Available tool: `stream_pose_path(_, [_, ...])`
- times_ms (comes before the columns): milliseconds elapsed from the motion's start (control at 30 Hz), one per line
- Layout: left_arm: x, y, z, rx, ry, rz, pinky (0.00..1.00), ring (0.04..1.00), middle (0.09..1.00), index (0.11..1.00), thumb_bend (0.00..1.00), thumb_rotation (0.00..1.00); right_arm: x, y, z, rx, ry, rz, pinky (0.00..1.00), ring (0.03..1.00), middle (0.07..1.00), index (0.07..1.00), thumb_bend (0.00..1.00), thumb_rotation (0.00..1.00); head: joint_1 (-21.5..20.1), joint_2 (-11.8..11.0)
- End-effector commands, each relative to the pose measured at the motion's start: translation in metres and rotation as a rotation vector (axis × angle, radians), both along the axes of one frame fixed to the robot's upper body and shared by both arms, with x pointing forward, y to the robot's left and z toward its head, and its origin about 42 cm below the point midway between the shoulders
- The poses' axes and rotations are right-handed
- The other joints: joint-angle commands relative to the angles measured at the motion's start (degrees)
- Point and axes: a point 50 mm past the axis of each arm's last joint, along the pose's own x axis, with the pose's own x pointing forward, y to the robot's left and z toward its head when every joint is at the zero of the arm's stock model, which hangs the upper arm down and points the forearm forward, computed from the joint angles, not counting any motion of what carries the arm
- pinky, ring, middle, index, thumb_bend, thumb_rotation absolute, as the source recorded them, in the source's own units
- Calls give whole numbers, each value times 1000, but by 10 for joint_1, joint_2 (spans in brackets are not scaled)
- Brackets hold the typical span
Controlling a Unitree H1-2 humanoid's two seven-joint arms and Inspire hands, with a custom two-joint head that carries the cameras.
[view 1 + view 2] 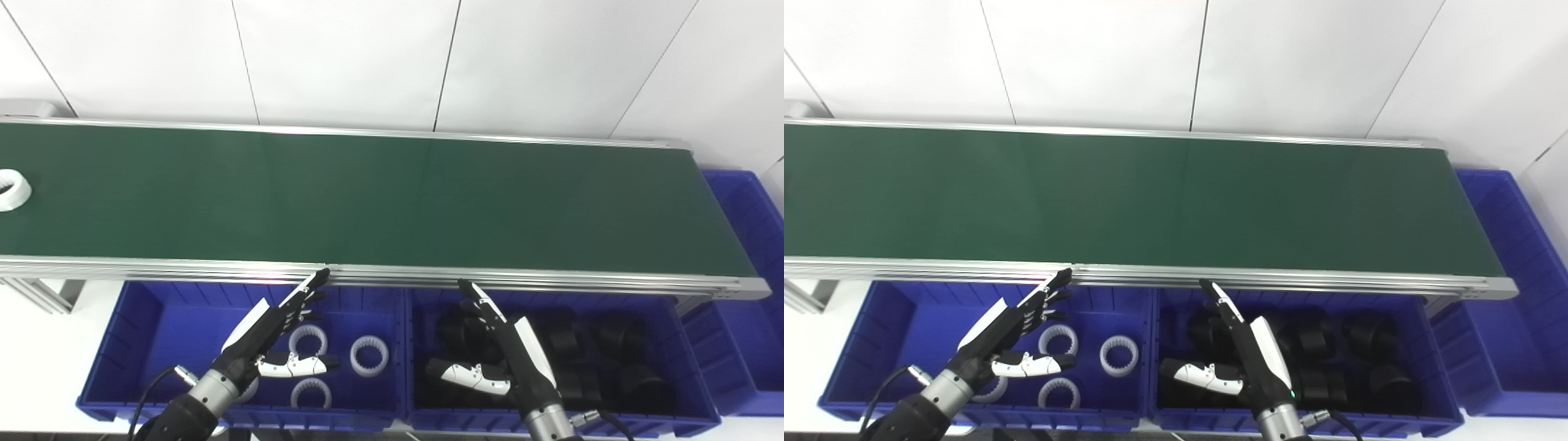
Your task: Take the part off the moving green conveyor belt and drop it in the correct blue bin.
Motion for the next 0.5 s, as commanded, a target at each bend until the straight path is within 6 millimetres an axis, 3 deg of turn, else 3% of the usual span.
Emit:
stream_pose_path(0, [7, -1, 9, -18, -60, -12, 813, 953, 1000, 1000, 677, 300, 4, 1, 9, 12, -60, 1, 791, 879, 928, 938, 818, 477, 1, 0])
stream_pose_path(200, [6, -4, 10, -22, -56, -15, 816, 954, 1000, 1000, 680, 300, 4, -1, 10, 3, -59, 2, 790, 877, 924, 936, 812, 475, 24, -2])
stream_pose_path(233, [6, -6, 10, -25, -55, -16, 818, 956, 1000, 1000, 680, 296, 3, -3, 10, 3, -57, 1, 791, 879, 926, 938, 816, 478, 59, -5])
stream_pose_path(267, [5, -7, 10, -28, -55, -17, 817, 956, 1000, 1000, 681, 292, 3, -5, 10, 2, -55, 1, 790, 881, 927, 939, 819, 483, 59, -5])
stream_pose_path(300, [4, -10, 9, -30, -55, -21, 817, 957, 1000, 1000, 681, 290, 2, -8, 10, 5, -59, 5, 790, 881, 927, 939, 821, 486, 100, -9])
stream_pose_path(333, [4, -12, 9, -31, -55, -23, 810, 949, 1000, 1000, 689, 295, 1, -11, 10, 7, -63, 9, 794, 885, 927, 944, 809, 483, 107, -11])
stream_pose_path(367, [3, -15, 8, -37, -52, -24, 807, 947, 1000, 1000, 692, 297, 0, -15, 10, 6, -67, 10, 796, 887, 927, 946, 804, 482, 148, -19])
stream_pose_path(400, [3, -18, 7, -41, -51, -25, 800, 940, 998, 1000, 711, 292, -1, -18, 10, 6, -69, 10, 795, 886, 927, 946, 792, 473, 148, -19])
stream_pose_path(433, [2, -21, 5, -46, -46, -24, 798, 938, 998, 1000, 717, 290, -2, -21, 11, 4, -72, 7, 794, 885, 927, 946, 788, 470, 180, -29])
stream_pose_path(467, [2, -23, 4, -49, -43, -23, 795, 933, 991, 996, 734, 281, -2, -23, 12, 3, -75, 5, 793, 877, 920, 939, 773, 450, 185, -31])
